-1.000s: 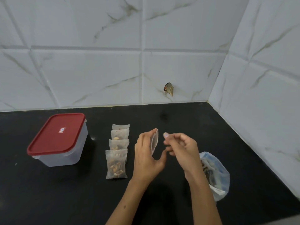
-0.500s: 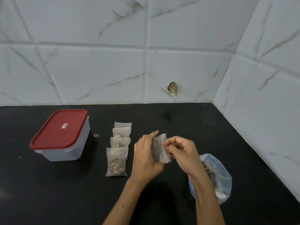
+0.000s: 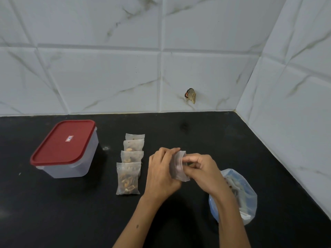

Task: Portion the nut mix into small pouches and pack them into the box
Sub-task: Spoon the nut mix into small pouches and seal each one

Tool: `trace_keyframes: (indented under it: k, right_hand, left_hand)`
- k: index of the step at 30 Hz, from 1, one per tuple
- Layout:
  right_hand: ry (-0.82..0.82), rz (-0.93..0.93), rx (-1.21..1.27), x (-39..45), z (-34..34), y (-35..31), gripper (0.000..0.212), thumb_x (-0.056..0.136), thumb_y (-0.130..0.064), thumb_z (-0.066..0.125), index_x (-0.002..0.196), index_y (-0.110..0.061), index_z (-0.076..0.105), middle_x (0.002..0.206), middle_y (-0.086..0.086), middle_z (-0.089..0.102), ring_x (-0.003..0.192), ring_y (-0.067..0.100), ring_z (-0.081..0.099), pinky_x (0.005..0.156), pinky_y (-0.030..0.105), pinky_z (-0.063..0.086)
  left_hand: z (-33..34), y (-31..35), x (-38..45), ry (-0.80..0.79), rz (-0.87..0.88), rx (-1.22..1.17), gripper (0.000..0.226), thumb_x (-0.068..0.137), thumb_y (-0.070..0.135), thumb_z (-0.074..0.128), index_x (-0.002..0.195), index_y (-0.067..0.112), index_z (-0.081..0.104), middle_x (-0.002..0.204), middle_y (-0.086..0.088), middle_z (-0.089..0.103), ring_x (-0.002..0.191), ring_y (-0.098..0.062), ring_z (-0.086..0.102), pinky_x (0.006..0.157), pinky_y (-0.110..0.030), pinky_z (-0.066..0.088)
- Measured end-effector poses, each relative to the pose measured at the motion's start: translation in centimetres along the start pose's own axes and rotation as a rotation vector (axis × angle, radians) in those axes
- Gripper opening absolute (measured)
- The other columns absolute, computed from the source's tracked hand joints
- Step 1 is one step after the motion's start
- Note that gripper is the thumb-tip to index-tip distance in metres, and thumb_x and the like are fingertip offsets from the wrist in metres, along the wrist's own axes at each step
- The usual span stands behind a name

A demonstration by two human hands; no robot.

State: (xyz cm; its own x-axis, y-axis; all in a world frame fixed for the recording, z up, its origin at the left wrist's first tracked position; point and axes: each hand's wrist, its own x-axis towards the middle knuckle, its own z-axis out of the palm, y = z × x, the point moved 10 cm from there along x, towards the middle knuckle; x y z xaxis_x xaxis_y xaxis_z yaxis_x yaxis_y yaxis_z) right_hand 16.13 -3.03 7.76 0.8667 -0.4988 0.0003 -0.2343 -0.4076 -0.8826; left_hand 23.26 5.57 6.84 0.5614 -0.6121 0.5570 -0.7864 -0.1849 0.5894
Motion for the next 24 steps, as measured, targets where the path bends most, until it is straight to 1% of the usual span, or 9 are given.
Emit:
trace_keyframes:
  k: [5, 7, 10, 12, 15, 16, 18, 21, 24]
  right_hand:
    - [-0.029, 0.019, -0.160, 0.1, 0.2, 0.6, 0.023, 0.084, 0.003, 0.058, 0.086, -0.013, 0.074, 0.091, -0.011, 0.063, 0.084, 0.007, 0.061, 0.068, 0.013, 0.049]
    - [-0.031, 0.027, -0.184, 0.3, 0.4, 0.8, 0.025, 0.083, 0.000, 0.060, 0.096, -0.018, 0.072, 0.107, -0.010, 0.059, 0.096, 0.006, 0.057, 0.076, 0.016, 0.049]
    - [-0.046, 0.064, -0.190, 0.4, 0.3, 1.4, 0.032, 0.078, -0.010, 0.068, 0.106, -0.026, 0.070, 0.133, -0.013, 0.042, 0.119, 0.009, 0.046, 0.092, 0.029, 0.048]
    - [-0.070, 0.063, -0.142, 0.2, 0.5, 1.2, 0.029, 0.078, -0.009, 0.066, 0.097, -0.030, 0.071, 0.142, -0.014, 0.036, 0.126, 0.010, 0.040, 0.093, 0.033, 0.048]
    - [-0.122, 0.080, -0.155, 0.0, 1.2, 0.9, 0.032, 0.086, -0.006, 0.058, 0.069, -0.031, 0.068, 0.146, -0.011, 0.034, 0.130, 0.012, 0.038, 0.093, 0.026, 0.045]
    - [-0.125, 0.100, -0.211, 0.0, 1.1, 1.1, 0.030, 0.088, -0.007, 0.056, 0.066, -0.025, 0.067, 0.149, -0.009, 0.032, 0.131, 0.012, 0.038, 0.092, 0.025, 0.044]
    - [-0.120, 0.142, -0.331, -0.1, 0.8, 1.8, 0.022, 0.090, -0.011, 0.054, 0.073, -0.013, 0.068, 0.154, -0.004, 0.025, 0.136, 0.015, 0.032, 0.095, 0.030, 0.043]
    - [-0.114, 0.179, -0.344, -0.5, 0.6, 2.3, 0.013, 0.089, -0.020, 0.058, 0.089, -0.025, 0.070, 0.158, -0.002, 0.012, 0.143, 0.021, 0.017, 0.105, 0.035, 0.032]
    - [-0.097, 0.152, -0.227, -0.9, 0.5, 1.6, 0.014, 0.084, -0.028, 0.066, 0.082, -0.042, 0.066, 0.158, -0.003, 0.012, 0.143, 0.018, 0.016, 0.104, 0.032, 0.030]
  left_hand:
    - [0.4, -0.3, -0.1, -0.013, -0.010, -0.061, 0.060, 0.060, 0.046, 0.069, 0.114, 0.028, 0.051, 0.107, 0.009, 0.052, 0.096, -0.001, 0.050, 0.086, -0.021, 0.039]
    - [0.5, -0.3, -0.1, -0.015, -0.007, -0.081, 0.060, 0.061, 0.046, 0.069, 0.114, 0.027, 0.051, 0.109, 0.008, 0.054, 0.097, -0.003, 0.052, 0.088, -0.023, 0.041]
    - [0.2, 0.0, -0.1, 0.018, 0.024, -0.057, 0.059, 0.061, 0.045, 0.068, 0.113, 0.021, 0.056, 0.109, 0.007, 0.058, 0.102, 0.000, 0.051, 0.096, -0.026, 0.041]
    - [0.3, 0.1, -0.1, 0.030, 0.040, -0.042, 0.056, 0.063, 0.045, 0.066, 0.112, 0.018, 0.058, 0.107, 0.006, 0.061, 0.103, -0.001, 0.052, 0.100, -0.028, 0.039]
    - [0.9, 0.0, -0.3, -0.003, 0.015, -0.089, 0.053, 0.062, 0.044, 0.067, 0.110, 0.028, 0.051, 0.103, 0.009, 0.060, 0.097, 0.001, 0.053, 0.095, -0.016, 0.037]
    - [1.1, -0.1, -0.4, -0.013, 0.005, -0.099, 0.052, 0.061, 0.045, 0.067, 0.109, 0.029, 0.051, 0.102, 0.010, 0.059, 0.095, 0.002, 0.052, 0.092, -0.012, 0.035]
    - [1.4, -0.2, -0.5, -0.028, 0.002, -0.120, 0.051, 0.061, 0.046, 0.068, 0.107, 0.029, 0.053, 0.102, 0.010, 0.061, 0.095, 0.003, 0.052, 0.091, -0.010, 0.035]
    - [1.7, 0.2, -0.5, -0.043, 0.007, -0.154, 0.047, 0.066, 0.040, 0.067, 0.109, 0.026, 0.055, 0.104, 0.010, 0.062, 0.096, -0.001, 0.057, 0.092, -0.018, 0.042]
    - [2.0, 0.9, -0.8, -0.043, 0.026, -0.183, 0.048, 0.071, 0.035, 0.068, 0.114, 0.018, 0.057, 0.106, 0.008, 0.062, 0.097, -0.002, 0.059, 0.094, -0.019, 0.042]
